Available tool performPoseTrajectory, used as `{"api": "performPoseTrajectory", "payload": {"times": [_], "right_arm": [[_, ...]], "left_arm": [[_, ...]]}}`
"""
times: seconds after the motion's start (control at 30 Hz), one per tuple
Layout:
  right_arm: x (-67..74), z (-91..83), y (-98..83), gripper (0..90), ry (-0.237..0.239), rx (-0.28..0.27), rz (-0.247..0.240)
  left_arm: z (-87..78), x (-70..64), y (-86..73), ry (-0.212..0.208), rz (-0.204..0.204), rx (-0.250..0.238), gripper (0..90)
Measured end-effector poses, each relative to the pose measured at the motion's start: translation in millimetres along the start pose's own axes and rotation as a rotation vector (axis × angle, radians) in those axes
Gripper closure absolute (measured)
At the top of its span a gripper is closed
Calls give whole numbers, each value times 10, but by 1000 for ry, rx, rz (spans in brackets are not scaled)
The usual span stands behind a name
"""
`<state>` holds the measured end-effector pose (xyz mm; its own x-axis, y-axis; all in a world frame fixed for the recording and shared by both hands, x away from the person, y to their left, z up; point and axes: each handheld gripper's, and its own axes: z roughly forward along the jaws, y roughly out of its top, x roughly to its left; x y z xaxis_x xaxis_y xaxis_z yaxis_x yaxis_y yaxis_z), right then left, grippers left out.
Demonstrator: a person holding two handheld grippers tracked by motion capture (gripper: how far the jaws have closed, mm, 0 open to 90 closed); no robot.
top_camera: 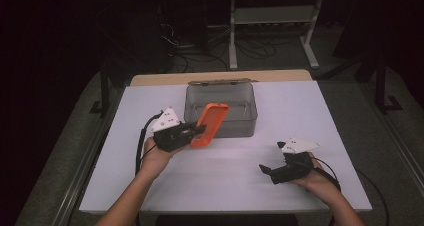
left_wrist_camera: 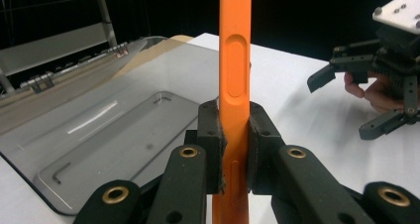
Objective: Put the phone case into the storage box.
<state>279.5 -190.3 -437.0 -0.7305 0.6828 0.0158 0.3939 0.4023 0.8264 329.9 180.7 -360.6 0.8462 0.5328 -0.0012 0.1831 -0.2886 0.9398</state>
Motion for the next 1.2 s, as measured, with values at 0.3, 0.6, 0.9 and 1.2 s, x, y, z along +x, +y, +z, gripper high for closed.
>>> {"api": "performPoseTrajectory", "payload": {"times": [0.3,0.6,0.9,1.2], "right_arm": [[-1,-2,1,1,0,-1,2],[-1,-6,2,1,-1,-2,5],[-3,-12,2,0,0,-3,11],[-4,-13,3,0,-1,-5,8]], "left_arm": [[2,99,172,-1,-19,-2,798],[39,210,370,11,-27,-3,798],[69,297,524,29,-24,-28,798],[117,393,562,56,-37,-31,798]]}}
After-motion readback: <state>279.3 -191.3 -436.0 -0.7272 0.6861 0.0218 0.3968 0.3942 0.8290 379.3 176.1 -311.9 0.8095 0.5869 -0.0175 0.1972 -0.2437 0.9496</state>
